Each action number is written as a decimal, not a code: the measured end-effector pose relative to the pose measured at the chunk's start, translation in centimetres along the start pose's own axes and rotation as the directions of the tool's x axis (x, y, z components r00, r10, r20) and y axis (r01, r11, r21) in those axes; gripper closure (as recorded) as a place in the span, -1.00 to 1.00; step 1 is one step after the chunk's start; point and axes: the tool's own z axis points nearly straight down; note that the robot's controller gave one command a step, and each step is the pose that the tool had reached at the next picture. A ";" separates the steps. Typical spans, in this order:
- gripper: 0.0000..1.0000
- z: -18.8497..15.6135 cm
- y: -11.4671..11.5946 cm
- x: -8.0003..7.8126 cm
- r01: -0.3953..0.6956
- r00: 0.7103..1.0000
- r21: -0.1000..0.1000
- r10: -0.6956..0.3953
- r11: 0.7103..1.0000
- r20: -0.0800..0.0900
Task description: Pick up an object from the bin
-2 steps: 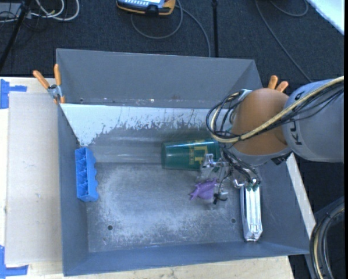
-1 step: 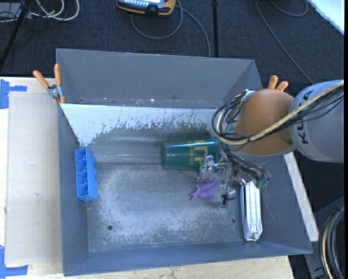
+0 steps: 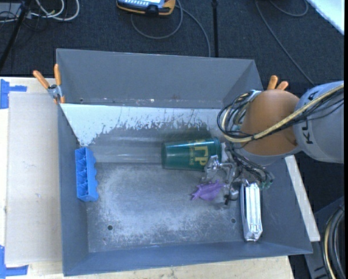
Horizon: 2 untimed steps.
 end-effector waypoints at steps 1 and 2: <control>1.00 0.9 -1.8 5.4 0.164 0.987 0.006 -0.164 0.987 0.004; 1.00 0.9 -1.8 5.4 0.162 0.987 0.006 -0.162 0.987 0.004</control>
Offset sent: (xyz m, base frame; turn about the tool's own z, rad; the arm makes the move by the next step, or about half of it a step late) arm 0.0000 0.0000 0.0000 0.0000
